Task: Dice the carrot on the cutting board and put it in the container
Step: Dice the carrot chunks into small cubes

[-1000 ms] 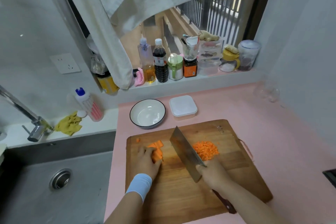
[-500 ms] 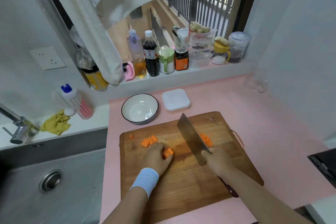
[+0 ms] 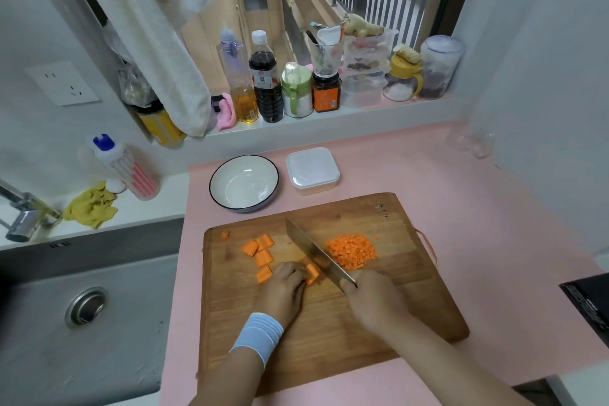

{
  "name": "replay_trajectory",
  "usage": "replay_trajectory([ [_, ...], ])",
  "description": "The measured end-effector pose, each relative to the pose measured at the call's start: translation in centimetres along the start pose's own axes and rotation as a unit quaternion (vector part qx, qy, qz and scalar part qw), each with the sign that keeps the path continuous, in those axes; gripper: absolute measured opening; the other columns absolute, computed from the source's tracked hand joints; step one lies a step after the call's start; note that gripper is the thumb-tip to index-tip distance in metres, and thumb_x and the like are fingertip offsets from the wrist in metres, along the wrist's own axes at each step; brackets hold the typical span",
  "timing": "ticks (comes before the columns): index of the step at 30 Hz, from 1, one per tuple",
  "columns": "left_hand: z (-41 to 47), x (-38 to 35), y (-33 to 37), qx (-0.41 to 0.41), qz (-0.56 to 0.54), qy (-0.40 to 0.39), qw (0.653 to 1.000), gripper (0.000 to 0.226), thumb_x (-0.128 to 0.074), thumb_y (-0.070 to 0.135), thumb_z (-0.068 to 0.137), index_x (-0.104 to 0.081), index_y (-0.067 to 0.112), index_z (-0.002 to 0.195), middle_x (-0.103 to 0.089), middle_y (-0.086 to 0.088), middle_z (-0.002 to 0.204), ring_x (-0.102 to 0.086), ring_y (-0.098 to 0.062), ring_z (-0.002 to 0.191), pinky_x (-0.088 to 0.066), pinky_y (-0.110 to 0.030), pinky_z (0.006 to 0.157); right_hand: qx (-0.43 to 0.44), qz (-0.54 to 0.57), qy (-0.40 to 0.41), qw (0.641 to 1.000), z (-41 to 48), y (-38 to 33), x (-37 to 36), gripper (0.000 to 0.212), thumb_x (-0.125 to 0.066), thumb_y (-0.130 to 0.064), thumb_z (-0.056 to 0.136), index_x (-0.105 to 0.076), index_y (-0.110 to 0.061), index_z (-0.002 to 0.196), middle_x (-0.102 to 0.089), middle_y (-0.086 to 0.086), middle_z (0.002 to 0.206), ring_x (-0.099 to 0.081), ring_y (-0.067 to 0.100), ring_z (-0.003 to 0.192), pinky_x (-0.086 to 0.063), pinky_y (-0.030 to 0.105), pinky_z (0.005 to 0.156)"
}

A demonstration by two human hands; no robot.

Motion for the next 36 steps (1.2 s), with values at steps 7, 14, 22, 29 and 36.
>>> replay_trajectory([
  [7, 0.5, -1.2, 1.1, -0.042, 0.048, -0.018, 0.998, 0.028, -0.046, 0.015, 0.086, -0.072, 0.011, 0.097, -0.063, -0.001, 0.095, -0.055, -0.014, 0.093, -0.052, -0.024, 0.071, 0.035, -0.049, 0.017, 0.998, -0.4, 0.2, 0.7, 0.028, -0.041, -0.039, 0.103, -0.068, -0.031, 0.109, -0.07, -0.006, 0.093, -0.066, 0.021, 0.091, -0.049, 0.031, 0.073],
  [14, -0.1, -1.8, 0.5, -0.035, 0.038, -0.049, 0.997, 0.029, -0.049, 0.013, 0.09, -0.068, 0.012, 0.112, -0.063, -0.004, 0.109, -0.057, -0.019, 0.103, -0.055, -0.03, 0.079, 0.093, -0.11, 0.048, 0.988, -2.0, -0.2, 0.1, 0.034, -0.04, -0.036, 0.104, -0.058, -0.039, 0.132, -0.071, -0.004, 0.103, -0.067, 0.018, 0.097, -0.049, 0.03, 0.078],
  [22, 0.3, -1.3, 1.0, -0.057, 0.042, -0.04, 0.997, 0.033, -0.045, 0.014, 0.088, -0.07, 0.013, 0.109, -0.065, -0.003, 0.114, -0.055, -0.017, 0.105, -0.047, -0.021, 0.084, 0.083, -0.147, 0.059, 0.984, -2.5, -0.6, -0.7, 0.04, -0.04, -0.03, 0.102, -0.051, -0.039, 0.14, -0.07, -0.005, 0.106, -0.067, 0.016, 0.097, -0.05, 0.03, 0.078],
  [29, 0.1, -1.9, 0.2, -0.052, 0.035, -0.043, 0.997, 0.027, -0.045, 0.013, 0.09, -0.069, 0.012, 0.103, -0.062, -0.001, 0.104, -0.055, -0.016, 0.098, -0.047, -0.023, 0.082, 0.048, -0.117, 0.036, 0.991, -2.2, -0.5, -0.1, 0.027, -0.04, -0.033, 0.103, -0.065, -0.026, 0.113, -0.069, -0.003, 0.103, -0.066, 0.019, 0.099, -0.046, 0.028, 0.079],
  [36, 0.2, -1.9, 0.1, -0.053, 0.017, -0.027, 0.998, 0.023, -0.047, 0.012, 0.09, -0.068, 0.013, 0.1, -0.061, 0.0, 0.101, -0.054, -0.014, 0.097, -0.044, -0.017, 0.083, 0.005, -0.068, -0.019, 0.998, -0.7, -0.1, 0.1, 0.024, -0.045, -0.033, 0.102, -0.067, -0.025, 0.104, -0.068, -0.004, 0.091, -0.064, 0.02, 0.086, -0.039, 0.027, 0.067],
])
Point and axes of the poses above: each hand's wrist, its own z-axis towards the middle knuckle, its own x-axis out of the back of the hand, y = z × x, the point moved 4 cm from there along z, towards the middle knuckle
